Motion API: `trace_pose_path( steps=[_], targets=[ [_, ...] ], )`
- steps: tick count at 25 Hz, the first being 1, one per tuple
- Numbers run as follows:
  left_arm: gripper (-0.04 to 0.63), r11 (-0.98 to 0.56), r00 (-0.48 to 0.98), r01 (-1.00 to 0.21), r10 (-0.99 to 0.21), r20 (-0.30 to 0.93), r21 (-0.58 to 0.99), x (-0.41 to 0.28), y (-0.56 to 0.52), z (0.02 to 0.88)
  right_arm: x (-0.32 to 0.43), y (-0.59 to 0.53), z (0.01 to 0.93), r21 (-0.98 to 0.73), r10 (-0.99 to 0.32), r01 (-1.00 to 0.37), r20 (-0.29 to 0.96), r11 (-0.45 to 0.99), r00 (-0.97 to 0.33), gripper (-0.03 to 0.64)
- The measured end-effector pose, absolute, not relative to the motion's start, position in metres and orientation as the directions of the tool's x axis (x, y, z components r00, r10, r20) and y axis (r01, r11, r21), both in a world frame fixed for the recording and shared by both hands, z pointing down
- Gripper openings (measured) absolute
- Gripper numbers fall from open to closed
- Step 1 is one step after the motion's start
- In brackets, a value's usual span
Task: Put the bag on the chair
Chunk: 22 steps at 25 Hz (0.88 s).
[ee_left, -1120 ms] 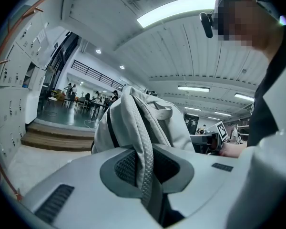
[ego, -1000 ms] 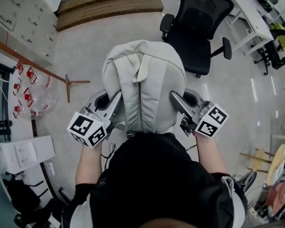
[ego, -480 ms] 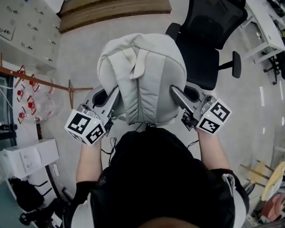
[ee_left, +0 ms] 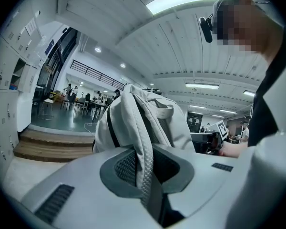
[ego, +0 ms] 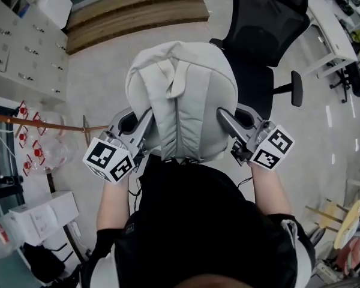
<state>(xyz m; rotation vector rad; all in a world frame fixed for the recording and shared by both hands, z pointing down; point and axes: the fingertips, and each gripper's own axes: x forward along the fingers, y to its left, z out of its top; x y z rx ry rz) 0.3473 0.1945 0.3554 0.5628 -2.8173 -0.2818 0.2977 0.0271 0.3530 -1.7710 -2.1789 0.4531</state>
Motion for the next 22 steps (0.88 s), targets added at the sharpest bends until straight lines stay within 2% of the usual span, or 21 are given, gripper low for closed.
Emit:
trace_pose_path(
  steps=[7,17,22],
  targets=[
    [0.06,0.841,-0.824,-0.463,-0.525,0.214,0.282,0.269,0.255,0.376,0.239,0.085,0.366,-0.422,0.94,0.843,0.079,0.333,-0.332,0.071],
    [0.06,0.73,-0.717,-0.642,-0.68,0.156,0.232,0.163,0.368,0.342,0.174,0.195,0.338,-0.385,0.859,0.785,0.044,0.485,-0.51,0.071],
    [0.06,0.691,-0.68,-0.676,-0.719,0.143,0.256,0.133,0.411,0.341,0.156,0.238,0.345,-0.412,0.833,0.749,0.049,0.519,-0.551,0.071]
  ],
)
